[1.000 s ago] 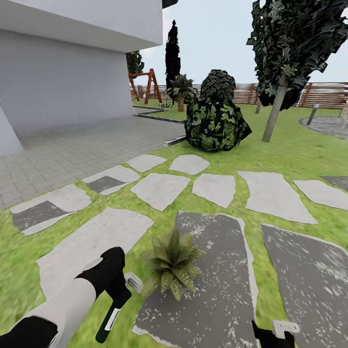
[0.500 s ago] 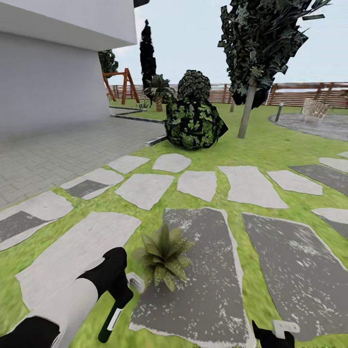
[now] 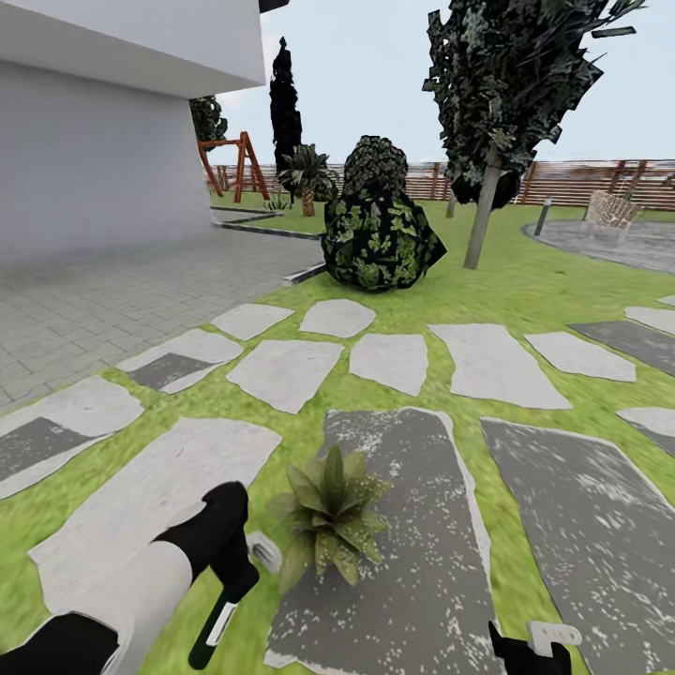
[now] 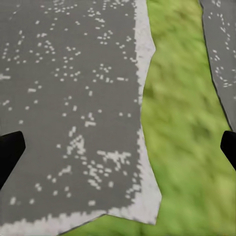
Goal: Pick up the pesticide atomizer in the garden and spray insectifuge to fully cover both potted plants in the garden.
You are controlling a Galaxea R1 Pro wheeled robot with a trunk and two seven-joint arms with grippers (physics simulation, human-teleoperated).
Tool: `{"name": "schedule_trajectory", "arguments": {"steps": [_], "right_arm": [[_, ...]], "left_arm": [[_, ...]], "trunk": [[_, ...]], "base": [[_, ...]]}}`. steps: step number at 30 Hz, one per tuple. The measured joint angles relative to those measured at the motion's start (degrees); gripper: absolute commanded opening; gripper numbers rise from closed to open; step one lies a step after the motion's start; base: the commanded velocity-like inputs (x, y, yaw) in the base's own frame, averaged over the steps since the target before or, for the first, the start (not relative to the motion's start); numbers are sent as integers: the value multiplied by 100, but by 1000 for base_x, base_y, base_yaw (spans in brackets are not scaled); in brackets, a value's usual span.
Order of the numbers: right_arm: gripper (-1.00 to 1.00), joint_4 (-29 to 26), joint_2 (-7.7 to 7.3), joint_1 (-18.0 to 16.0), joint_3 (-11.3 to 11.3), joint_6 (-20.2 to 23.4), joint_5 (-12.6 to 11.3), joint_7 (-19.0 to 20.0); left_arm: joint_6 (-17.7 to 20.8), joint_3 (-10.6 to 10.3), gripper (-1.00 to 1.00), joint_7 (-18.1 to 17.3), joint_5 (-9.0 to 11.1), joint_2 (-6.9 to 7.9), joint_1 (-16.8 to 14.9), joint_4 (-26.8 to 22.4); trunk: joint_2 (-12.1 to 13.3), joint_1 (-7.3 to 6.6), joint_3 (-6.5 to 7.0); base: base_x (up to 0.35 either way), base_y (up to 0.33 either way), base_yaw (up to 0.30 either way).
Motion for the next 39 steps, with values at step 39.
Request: {"name": "schedule_trajectory", "arguments": {"steps": [39], "right_arm": [[100,2,0,0,0,0,-9,-8]], "left_arm": [[-6,-23,-100,7,-4,-68,193,-201]], "trunk": [[0,1,0]], "base": [[26,50,-66]]}}
